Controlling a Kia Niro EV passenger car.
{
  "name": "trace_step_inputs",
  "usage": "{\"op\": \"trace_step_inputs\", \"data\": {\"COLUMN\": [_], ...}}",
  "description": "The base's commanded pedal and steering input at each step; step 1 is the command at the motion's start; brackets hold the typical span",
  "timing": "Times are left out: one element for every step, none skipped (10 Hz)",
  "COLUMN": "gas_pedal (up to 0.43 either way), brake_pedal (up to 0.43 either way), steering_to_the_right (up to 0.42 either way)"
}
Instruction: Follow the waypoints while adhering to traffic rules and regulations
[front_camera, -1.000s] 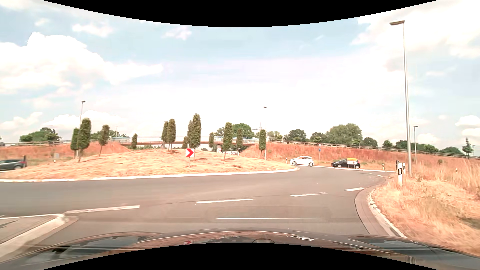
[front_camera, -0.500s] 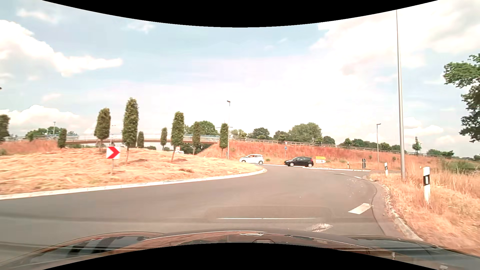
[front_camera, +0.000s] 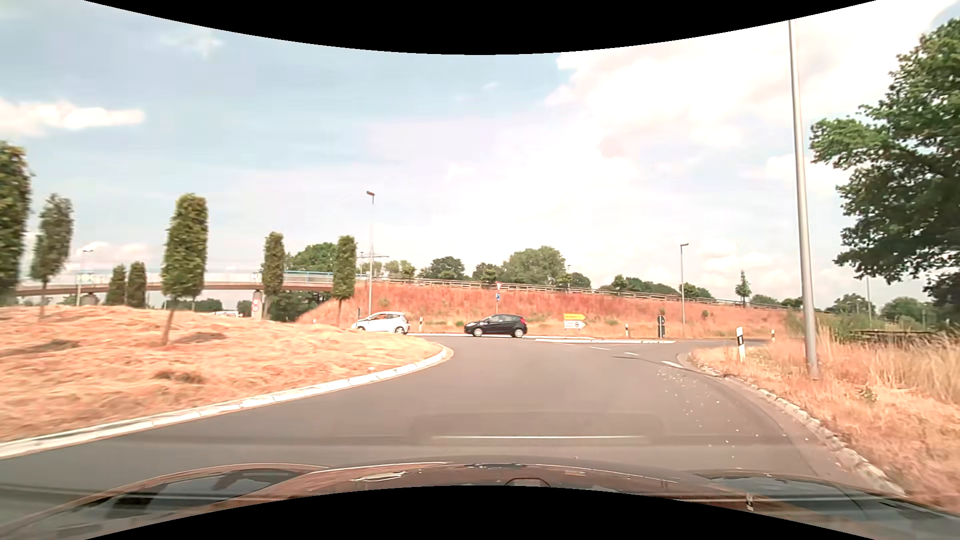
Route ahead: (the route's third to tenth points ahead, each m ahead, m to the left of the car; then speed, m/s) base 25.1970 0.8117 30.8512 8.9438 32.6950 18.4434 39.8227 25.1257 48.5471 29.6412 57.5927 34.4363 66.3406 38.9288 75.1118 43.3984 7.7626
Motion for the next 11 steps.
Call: {"op": "trace_step_inputs", "data": {"gas_pedal": [0.118,0.11,0.11,0.11,0.11,0.11,0.11,0.118,0.118,0.118,0.13], "brake_pedal": [0.0,0.0,0.0,0.0,0.0,0.0,0.0,0.0,0.0,0.0,0.0], "steering_to_the_right": [0.16,0.143,0.112,0.076,0.045,0.018,-0.012,-0.04,-0.07,-0.096,-0.118]}}
